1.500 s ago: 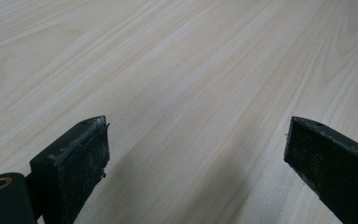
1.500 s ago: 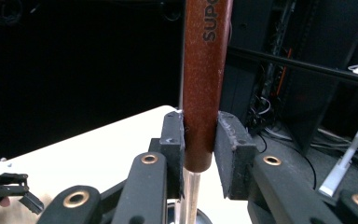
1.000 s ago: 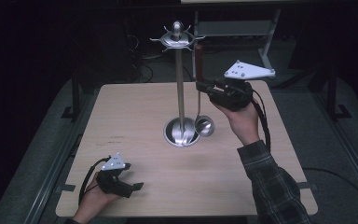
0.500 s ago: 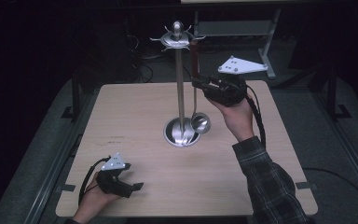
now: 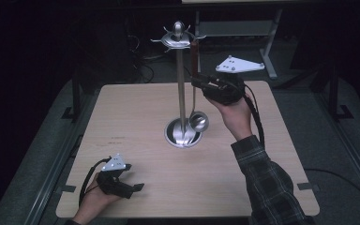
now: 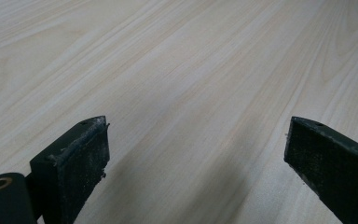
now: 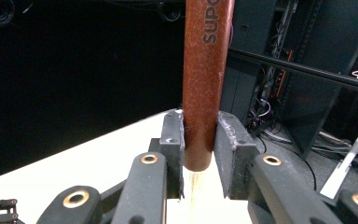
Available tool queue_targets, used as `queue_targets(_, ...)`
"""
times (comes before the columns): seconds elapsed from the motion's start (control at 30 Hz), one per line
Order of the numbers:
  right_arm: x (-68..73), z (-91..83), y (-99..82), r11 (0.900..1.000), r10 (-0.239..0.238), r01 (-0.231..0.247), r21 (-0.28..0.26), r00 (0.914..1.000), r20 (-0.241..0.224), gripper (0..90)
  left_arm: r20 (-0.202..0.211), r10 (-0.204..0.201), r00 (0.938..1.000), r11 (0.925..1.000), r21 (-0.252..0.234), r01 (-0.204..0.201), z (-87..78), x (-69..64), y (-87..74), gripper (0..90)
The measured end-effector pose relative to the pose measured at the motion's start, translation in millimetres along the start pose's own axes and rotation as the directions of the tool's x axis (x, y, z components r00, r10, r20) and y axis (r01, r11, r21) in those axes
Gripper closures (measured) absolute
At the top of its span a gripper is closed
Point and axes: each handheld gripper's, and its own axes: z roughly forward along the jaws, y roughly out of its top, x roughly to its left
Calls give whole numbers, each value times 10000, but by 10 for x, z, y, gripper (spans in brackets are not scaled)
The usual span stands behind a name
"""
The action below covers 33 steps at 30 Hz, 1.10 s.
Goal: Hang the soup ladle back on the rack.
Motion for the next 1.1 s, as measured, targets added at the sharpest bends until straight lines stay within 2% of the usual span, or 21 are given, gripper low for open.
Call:
queue_targets(0.4, -56, 61, -15, 9998, 142, -143, 113, 9999, 48, 738, 6, 2, 10000, 10000, -31, -2, 0, -1, -1, 60)
queue_targets(0.67, -85, 31, -37, 9997, 218, -217, 102, 9997, -76, 721, 14, -57, 10000, 10000, -64, 57, 7, -9, 3, 59)
queue_targets(0.93, -93, -36, -51, 9996, 265, -263, 69, 9995, -167, 588, 41, -65, 10000, 10000, -43, 65, 10, -20, 3, 60)
queue_targets(1.1, -114, -114, -151, 9989, 432, -429, 181, 9989, -173, 517, 23, -25, 10000, 10000, 22, 25, 16, -14, 4, 60)
